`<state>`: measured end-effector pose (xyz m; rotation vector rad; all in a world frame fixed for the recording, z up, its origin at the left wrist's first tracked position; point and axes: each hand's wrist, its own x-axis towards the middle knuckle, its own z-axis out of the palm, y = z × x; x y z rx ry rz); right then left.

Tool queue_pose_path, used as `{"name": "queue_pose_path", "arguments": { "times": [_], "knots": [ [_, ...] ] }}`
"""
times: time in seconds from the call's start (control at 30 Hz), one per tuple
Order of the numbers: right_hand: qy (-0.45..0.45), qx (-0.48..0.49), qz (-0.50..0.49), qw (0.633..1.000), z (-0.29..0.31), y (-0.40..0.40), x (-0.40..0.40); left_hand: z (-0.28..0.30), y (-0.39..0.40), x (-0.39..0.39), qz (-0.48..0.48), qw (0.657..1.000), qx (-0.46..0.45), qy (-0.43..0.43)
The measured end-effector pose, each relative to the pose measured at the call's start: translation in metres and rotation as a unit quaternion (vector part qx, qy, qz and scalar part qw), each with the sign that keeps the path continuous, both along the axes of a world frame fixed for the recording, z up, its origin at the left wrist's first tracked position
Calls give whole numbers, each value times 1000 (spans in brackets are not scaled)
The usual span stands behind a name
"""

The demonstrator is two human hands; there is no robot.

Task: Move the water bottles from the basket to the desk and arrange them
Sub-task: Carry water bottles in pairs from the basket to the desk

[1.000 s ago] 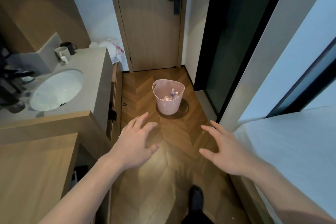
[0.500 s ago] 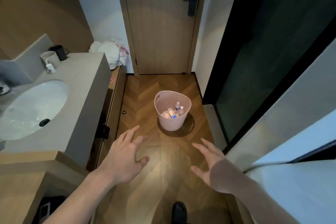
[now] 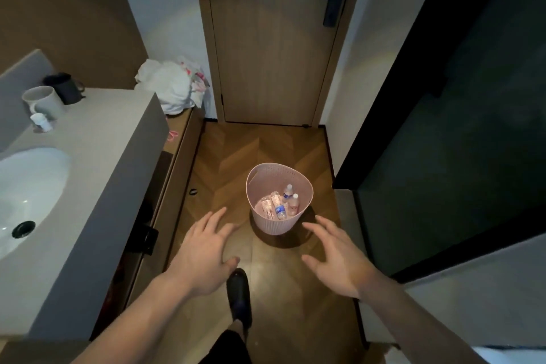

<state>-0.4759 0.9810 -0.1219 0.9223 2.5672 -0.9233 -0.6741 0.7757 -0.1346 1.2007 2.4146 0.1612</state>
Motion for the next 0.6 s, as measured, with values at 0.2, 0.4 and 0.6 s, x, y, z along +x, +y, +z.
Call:
{"name": "queue_pose_path", "arguments": {
  "times": [0.2,0.4,0.6],
  "knots": [
    [-25,2,-34,999,-22,76,-77,-24,98,-87,-19,999,-18,-32],
    [-40,-25,-98,994,-44,149,-142,-51,196,-166,-72,995,-43,-56],
    [-54,-52,-129,989,-72,210,-191,-91,292,-198,-96,986,-80,-112]
  ]
}}
